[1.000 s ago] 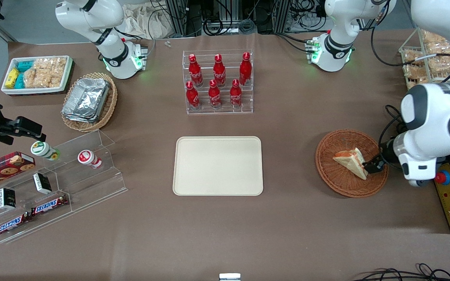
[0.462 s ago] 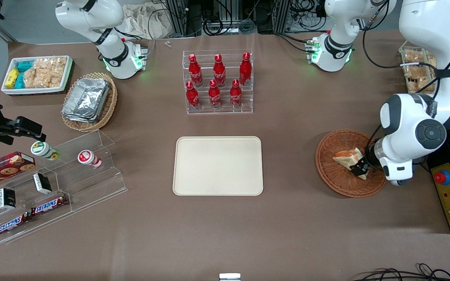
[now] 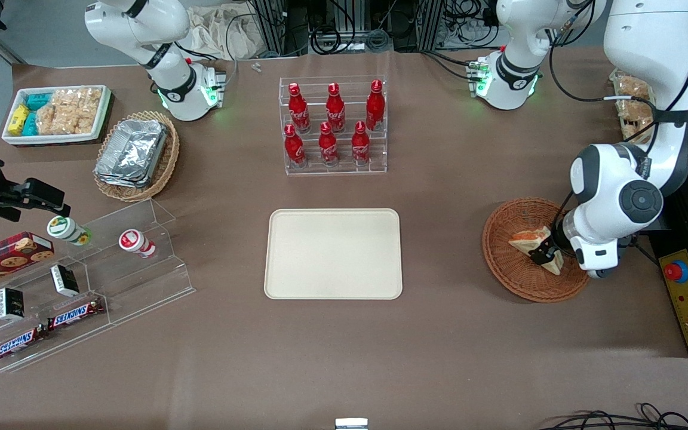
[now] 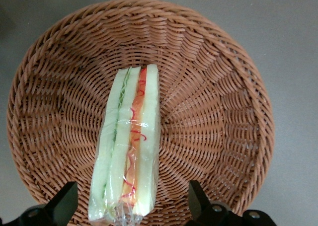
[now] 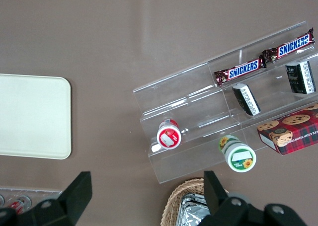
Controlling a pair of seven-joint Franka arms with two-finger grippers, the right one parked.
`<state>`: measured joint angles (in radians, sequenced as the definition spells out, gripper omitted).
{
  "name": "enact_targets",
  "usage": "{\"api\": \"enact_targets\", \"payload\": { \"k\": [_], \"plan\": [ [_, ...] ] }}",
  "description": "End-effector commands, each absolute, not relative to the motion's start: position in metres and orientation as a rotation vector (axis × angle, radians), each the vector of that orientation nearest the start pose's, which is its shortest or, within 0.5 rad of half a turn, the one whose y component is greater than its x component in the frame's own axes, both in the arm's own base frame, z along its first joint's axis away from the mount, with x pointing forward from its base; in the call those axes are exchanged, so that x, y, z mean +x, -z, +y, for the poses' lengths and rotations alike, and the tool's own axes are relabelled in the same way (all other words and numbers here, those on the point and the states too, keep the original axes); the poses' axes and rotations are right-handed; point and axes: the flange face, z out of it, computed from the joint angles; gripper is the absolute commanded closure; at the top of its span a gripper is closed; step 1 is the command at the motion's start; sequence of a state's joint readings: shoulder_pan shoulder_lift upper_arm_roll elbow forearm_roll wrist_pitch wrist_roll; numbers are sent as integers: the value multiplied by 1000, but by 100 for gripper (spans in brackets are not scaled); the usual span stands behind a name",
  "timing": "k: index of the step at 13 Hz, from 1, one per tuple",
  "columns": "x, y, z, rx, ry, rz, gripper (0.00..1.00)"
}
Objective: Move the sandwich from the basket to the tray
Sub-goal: 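Lower the open left gripper around the sandwich and close it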
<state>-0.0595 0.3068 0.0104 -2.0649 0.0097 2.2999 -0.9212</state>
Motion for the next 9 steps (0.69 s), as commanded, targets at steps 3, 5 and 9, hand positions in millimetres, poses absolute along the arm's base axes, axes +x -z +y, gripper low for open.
{"api": "enact_targets", "payload": {
  "k": [3, 5, 9],
  "plan": [
    [562, -266, -27, -2813, -24, -1323, 0],
    [561, -261, -25, -2812, -20, -1327, 0],
    [561, -259, -23, -2812, -16, -1332, 51]
  ]
}}
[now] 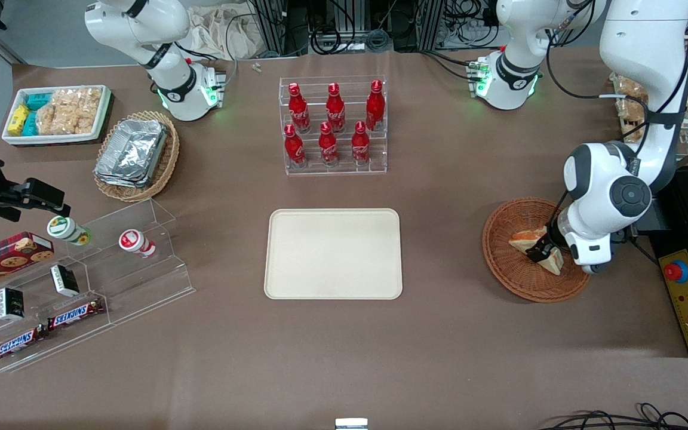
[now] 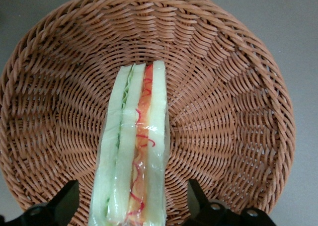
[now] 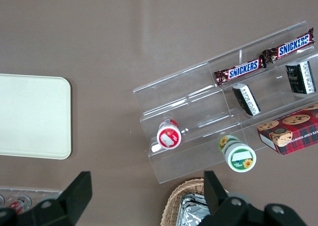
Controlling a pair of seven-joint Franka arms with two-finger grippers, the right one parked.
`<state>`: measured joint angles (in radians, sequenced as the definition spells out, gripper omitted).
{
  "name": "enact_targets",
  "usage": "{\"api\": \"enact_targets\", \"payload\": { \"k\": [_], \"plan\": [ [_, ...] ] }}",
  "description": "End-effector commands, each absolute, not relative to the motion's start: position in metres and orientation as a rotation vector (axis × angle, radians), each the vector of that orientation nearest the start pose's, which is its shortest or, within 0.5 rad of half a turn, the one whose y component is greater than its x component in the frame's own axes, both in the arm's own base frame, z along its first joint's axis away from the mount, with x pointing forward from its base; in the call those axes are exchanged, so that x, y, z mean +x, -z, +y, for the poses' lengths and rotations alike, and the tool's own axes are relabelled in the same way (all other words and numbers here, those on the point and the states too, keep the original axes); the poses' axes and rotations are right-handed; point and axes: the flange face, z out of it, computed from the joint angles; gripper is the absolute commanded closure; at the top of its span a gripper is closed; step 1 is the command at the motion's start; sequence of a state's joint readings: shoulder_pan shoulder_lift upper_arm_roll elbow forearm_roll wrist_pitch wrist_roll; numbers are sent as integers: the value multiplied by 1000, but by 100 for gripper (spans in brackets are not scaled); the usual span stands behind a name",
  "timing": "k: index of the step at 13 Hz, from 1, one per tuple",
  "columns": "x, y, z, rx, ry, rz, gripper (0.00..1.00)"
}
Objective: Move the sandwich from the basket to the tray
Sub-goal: 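Lower the open left gripper around the sandwich and close it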
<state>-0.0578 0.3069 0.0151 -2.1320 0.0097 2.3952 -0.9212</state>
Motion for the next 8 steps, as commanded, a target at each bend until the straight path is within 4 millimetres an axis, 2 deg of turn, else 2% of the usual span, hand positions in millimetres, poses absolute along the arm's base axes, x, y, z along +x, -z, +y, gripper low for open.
{"api": "enact_targets", "payload": {
  "k": [1, 2, 4, 5, 7, 8],
  "plan": [
    [561, -260, -23, -2813, -13, -1333, 73],
    [562, -260, -23, -2813, -12, -1335, 85],
    [563, -263, -23, -2815, -6, -1336, 96],
    [565, -266, -23, -2819, 5, -1335, 99],
    [568, -276, -23, -2829, 24, -1330, 100],
    [572, -288, -23, -2841, 47, -1320, 100]
  ]
}}
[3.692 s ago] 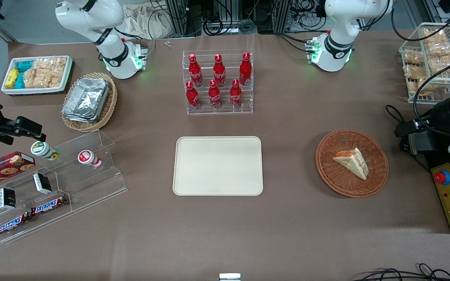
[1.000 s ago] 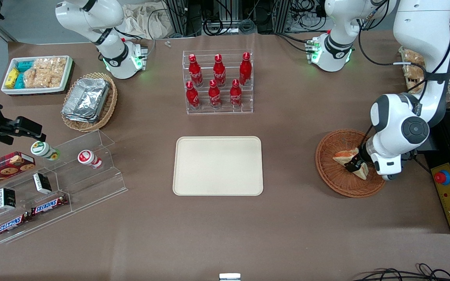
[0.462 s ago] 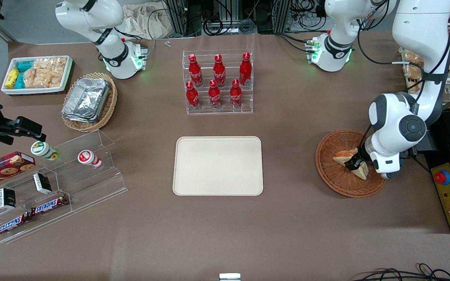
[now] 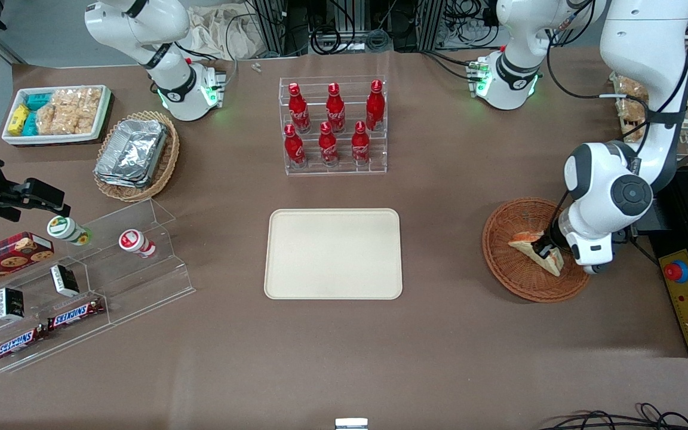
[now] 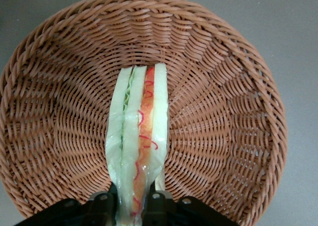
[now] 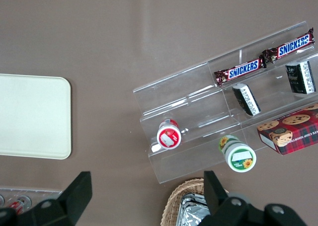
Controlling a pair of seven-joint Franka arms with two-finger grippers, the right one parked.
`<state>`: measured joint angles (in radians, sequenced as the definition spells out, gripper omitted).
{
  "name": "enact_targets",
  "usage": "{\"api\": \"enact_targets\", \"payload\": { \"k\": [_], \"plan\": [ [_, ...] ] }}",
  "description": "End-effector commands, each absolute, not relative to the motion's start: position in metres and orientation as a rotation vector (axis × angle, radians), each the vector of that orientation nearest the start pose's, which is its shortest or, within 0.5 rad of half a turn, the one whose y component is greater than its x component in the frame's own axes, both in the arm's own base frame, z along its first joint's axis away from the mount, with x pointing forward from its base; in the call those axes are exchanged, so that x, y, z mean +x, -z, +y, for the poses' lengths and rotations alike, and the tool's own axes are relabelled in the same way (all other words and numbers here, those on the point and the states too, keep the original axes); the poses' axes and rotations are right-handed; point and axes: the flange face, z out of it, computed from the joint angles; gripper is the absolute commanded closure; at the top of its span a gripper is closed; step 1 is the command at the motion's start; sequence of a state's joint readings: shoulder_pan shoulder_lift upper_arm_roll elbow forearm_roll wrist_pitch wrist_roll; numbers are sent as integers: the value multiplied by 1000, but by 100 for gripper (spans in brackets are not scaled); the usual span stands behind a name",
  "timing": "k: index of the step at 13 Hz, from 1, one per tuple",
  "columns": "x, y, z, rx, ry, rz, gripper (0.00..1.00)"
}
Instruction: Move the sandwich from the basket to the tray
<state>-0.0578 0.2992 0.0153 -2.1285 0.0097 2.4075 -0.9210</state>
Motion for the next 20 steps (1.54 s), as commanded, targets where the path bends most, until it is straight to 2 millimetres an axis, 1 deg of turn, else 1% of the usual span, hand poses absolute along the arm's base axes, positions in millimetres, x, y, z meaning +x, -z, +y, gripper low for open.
{"api": "enact_targets", "payload": {
  "k": [1, 3, 4, 6, 8, 9, 11, 12, 13, 15, 16, 17, 19, 20],
  "plan": [
    [576, -300, -23, -2849, 67, -1315, 100],
    [589, -333, -24, -2871, 37, -1234, 100],
    [601, -358, -23, -2883, 0, -1173, 100],
    [623, -410, -23, -2935, -66, -976, 100],
    [632, -453, -19, -2968, -58, -713, 100],
    [636, -471, -20, -2959, -47, -596, 100],
    [646, -497, -29, -2983, -67, -404, 100],
    [653, -506, -42, -3019, -64, -254, 100],
    [657, -512, -60, -3044, -65, -165, 100],
    [665, -512, -107, -3095, -72, -53, 100],
    [665, -505, -137, -3110, -80, 30, 100],
    [664, -494, -172, -3124, -95, 117, 100],
    [665, -473, -225, -3135, -107, 225, 100],
    [667, -460, -244, -3144, -112, 252, 100]
  ]
}}
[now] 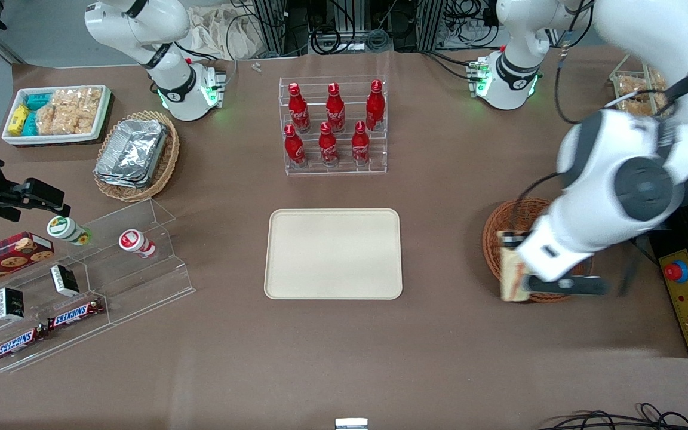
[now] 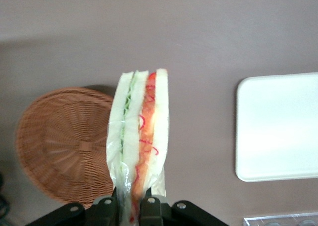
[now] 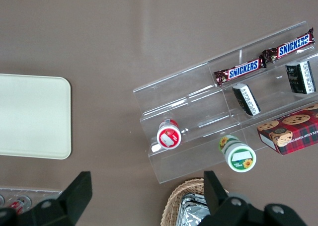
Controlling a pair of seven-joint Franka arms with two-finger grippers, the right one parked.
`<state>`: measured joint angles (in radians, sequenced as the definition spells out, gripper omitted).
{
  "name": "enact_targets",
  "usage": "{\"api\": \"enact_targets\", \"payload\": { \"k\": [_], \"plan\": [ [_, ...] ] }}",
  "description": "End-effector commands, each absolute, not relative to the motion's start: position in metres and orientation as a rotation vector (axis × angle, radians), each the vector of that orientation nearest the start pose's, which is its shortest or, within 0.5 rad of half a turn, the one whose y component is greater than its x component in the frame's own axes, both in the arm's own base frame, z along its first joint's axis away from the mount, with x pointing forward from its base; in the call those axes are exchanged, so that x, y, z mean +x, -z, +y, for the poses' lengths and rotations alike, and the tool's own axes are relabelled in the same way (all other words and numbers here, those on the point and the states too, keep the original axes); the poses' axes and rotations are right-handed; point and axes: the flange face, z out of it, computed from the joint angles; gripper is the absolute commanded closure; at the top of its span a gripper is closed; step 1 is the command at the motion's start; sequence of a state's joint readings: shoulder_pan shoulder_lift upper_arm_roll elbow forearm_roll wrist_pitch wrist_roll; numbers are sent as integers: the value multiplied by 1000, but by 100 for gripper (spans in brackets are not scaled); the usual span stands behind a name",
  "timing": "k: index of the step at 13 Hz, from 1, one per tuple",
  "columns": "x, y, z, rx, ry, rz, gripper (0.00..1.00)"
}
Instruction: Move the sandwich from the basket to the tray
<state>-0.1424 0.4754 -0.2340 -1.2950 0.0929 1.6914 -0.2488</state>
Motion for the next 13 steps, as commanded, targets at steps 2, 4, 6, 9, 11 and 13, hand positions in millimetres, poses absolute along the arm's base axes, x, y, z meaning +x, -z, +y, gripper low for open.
{"api": "enact_targets", "payload": {
  "k": [2, 4, 6, 9, 11, 13],
  "plan": [
    [662, -425, -295, -3178, -112, 208, 100],
    [650, -387, -343, -3240, -181, 108, 100],
    [640, -355, -369, -3239, -223, 129, 100],
    [620, -305, -396, -3196, -333, 89, 100],
    [612, -284, -417, -3207, -304, 61, 100],
    [608, -266, -432, -3223, -256, 39, 100]
  ]
}}
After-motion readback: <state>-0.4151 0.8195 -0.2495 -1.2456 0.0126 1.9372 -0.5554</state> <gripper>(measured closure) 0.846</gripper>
